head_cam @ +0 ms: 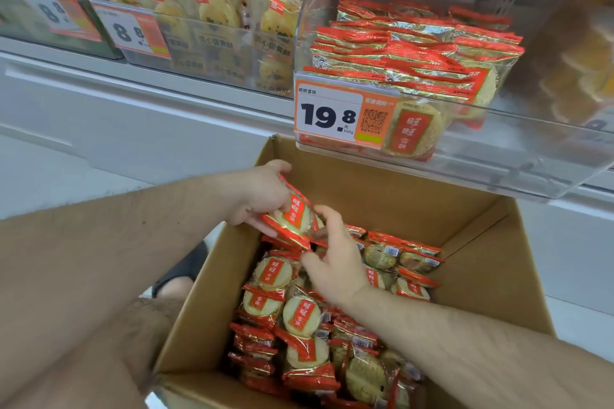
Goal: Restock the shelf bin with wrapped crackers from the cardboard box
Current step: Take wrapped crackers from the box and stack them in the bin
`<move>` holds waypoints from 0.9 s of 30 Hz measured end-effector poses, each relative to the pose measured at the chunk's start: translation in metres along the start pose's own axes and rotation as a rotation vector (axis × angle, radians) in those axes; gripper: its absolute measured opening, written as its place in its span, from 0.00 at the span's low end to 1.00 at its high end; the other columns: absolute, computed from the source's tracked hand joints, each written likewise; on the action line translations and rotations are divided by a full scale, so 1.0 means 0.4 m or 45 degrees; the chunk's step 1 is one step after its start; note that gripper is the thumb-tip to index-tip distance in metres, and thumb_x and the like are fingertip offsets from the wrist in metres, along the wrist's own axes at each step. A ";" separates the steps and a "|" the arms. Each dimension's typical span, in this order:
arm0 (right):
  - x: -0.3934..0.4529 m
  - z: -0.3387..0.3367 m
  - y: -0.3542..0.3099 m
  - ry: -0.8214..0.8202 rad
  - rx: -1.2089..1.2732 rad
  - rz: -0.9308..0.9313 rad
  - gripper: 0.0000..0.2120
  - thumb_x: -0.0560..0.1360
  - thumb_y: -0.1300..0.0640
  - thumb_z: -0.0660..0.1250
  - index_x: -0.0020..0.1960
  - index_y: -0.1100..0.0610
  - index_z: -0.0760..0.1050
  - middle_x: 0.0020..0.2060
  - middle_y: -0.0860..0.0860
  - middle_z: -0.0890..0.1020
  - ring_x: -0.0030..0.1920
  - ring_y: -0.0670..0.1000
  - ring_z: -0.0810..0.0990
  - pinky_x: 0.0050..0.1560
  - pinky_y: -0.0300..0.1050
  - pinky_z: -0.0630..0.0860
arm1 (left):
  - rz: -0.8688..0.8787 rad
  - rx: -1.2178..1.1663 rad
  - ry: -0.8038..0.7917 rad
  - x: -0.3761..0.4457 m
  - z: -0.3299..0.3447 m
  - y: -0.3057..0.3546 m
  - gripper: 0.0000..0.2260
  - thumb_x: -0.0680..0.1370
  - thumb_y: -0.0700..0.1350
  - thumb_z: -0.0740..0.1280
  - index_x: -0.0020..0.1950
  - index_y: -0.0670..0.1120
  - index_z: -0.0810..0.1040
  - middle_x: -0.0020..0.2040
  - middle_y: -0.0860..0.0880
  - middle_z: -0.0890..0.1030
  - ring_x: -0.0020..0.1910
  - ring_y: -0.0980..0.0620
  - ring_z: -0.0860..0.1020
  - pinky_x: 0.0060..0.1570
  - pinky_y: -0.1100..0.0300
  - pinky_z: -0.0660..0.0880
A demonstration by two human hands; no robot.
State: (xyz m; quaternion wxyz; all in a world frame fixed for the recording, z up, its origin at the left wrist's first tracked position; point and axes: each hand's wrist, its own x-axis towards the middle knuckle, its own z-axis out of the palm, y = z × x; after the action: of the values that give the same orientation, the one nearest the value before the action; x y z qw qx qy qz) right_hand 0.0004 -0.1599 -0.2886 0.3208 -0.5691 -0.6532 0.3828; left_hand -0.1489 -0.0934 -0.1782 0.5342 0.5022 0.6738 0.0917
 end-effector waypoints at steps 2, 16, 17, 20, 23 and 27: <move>0.036 -0.010 0.067 -0.003 -0.309 0.128 0.25 0.66 0.49 0.61 0.62 0.54 0.73 0.64 0.51 0.73 0.66 0.53 0.70 0.66 0.48 0.67 | 0.088 0.138 0.038 -0.002 -0.002 -0.002 0.35 0.77 0.32 0.62 0.76 0.62 0.57 0.66 0.45 0.69 0.48 0.46 0.79 0.33 0.56 0.81; 0.099 -0.062 0.113 -0.355 -1.331 -0.119 0.20 0.73 0.51 0.63 0.64 0.53 0.75 0.64 0.51 0.77 0.66 0.56 0.70 0.63 0.52 0.64 | 0.216 0.474 0.051 0.006 0.004 -0.012 0.24 0.76 0.37 0.62 0.70 0.55 0.69 0.59 0.50 0.74 0.43 0.53 0.79 0.36 0.59 0.76; 0.082 -0.099 0.092 -0.245 -1.317 -0.251 0.14 0.72 0.53 0.65 0.56 0.52 0.80 0.54 0.49 0.81 0.58 0.56 0.76 0.56 0.50 0.69 | 0.225 0.475 0.051 0.003 0.004 -0.010 0.24 0.76 0.37 0.63 0.69 0.54 0.70 0.58 0.50 0.74 0.43 0.54 0.78 0.37 0.59 0.75; 0.015 -0.212 0.024 0.036 -1.163 -0.488 0.03 0.66 0.58 0.72 0.38 0.52 0.82 0.36 0.46 0.82 0.38 0.53 0.81 0.36 0.45 0.77 | 0.243 0.431 0.001 -0.007 0.017 -0.001 0.19 0.76 0.37 0.62 0.65 0.53 0.72 0.50 0.50 0.76 0.38 0.54 0.76 0.33 0.62 0.71; -0.060 -0.296 -0.054 0.129 -1.021 -0.577 0.08 0.71 0.56 0.62 0.40 0.53 0.80 0.38 0.45 0.81 0.34 0.48 0.80 0.29 0.42 0.78 | 0.246 0.332 -0.064 -0.020 0.040 0.015 0.09 0.79 0.41 0.62 0.56 0.50 0.76 0.45 0.49 0.77 0.38 0.53 0.75 0.34 0.61 0.75; -0.128 -0.354 -0.125 0.259 -0.909 -0.866 0.04 0.71 0.61 0.66 0.43 0.57 0.80 0.41 0.48 0.81 0.37 0.49 0.80 0.33 0.43 0.78 | 0.247 0.114 -0.154 -0.048 0.071 0.044 0.11 0.82 0.53 0.58 0.52 0.48 0.77 0.47 0.48 0.80 0.44 0.51 0.78 0.41 0.57 0.79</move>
State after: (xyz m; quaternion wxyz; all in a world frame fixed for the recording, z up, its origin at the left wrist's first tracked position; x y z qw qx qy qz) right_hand 0.1038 -0.1944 -0.1735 0.2748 -0.4327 -0.8573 -0.0481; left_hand -0.1170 -0.1117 -0.1662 0.5396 0.5929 0.5920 0.0823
